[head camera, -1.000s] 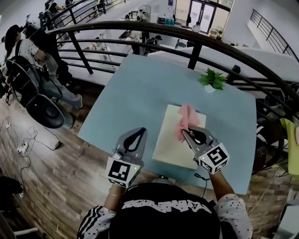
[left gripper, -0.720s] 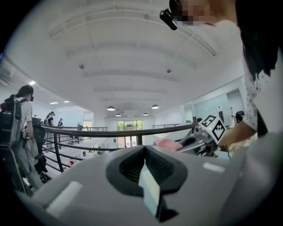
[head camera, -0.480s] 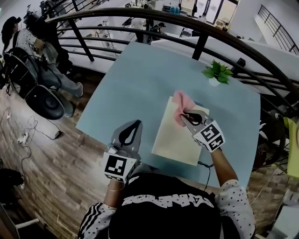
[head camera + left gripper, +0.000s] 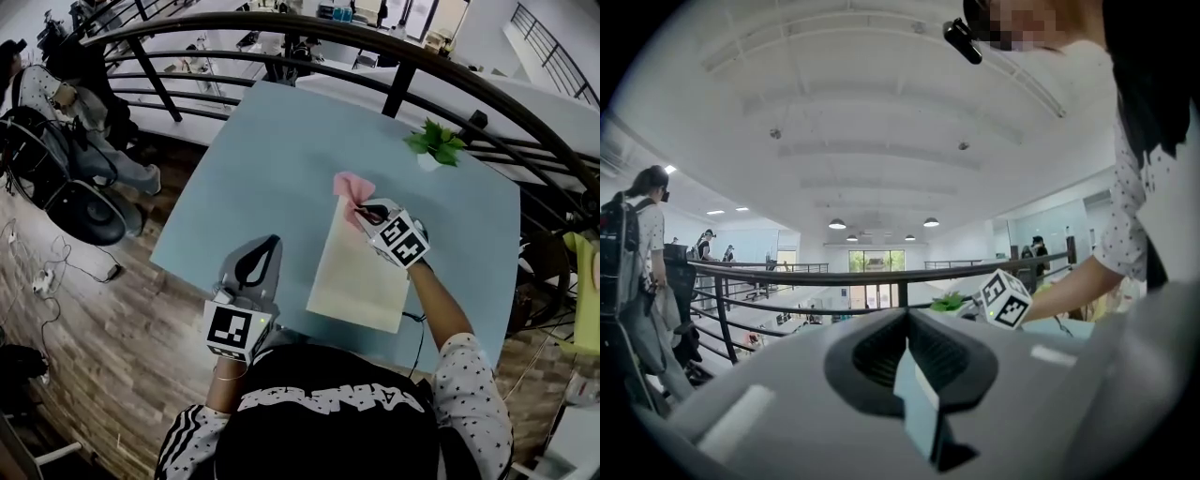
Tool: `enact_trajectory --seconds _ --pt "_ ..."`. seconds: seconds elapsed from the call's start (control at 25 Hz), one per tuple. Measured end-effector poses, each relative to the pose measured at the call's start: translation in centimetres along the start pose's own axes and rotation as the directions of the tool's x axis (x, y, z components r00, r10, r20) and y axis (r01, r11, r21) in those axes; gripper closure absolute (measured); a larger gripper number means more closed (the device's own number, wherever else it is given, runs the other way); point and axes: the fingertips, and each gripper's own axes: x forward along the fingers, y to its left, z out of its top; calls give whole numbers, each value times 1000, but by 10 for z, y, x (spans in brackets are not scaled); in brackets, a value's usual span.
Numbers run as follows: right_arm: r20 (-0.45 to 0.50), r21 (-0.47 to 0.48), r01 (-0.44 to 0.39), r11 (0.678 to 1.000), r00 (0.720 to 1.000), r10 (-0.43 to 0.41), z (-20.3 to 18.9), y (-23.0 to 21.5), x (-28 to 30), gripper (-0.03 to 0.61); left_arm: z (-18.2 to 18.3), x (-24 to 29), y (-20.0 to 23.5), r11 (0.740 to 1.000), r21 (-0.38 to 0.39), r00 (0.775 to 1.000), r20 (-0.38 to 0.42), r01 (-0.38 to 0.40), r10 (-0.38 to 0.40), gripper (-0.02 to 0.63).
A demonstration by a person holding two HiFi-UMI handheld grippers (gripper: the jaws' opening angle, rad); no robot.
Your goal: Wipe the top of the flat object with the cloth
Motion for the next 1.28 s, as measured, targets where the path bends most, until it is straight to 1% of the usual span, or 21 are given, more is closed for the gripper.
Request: enact_trajectory --seconds 0.2,0.44,0.52,0.6,0.72,0.84,1.08,1.28 --pt "-56 -44 8 999 998 -11 -4 3 27 553 -6 -18 17 1000 -1 1000 1 -30 30 614" --pt "-128 -94 3 996 992 -16 -16 -4 48 552 -9 -20 25 998 -2 998 -12 -60 60 614" --pt "-162 -121 8 993 986 -27 -21 -10 55 553 -7 -17 28 998 -15 998 -12 -60 60 614" --pt "-190 -138 13 990 981 -39 -27 -16 61 554 -5 -13 31 998 -44 999 -8 -53 53 614" --pt "-214 -151 24 988 975 -56 -36 -16 67 554 -6 -12 35 996 -68 999 -3 -53 53 614" --pt "-226 -153 32 988 972 -67 -39 -13 71 555 -6 -15 40 997 -53 998 -10 -57 56 614" --pt "-239 -131 39 991 968 -70 -39 -7 72 569 -9 -16 41 998 -39 999 -18 -40 39 614" --pt "-243 -103 33 994 968 -57 -44 -2 70 571 -10 -14 40 999 -35 999 -18 -29 28 614"
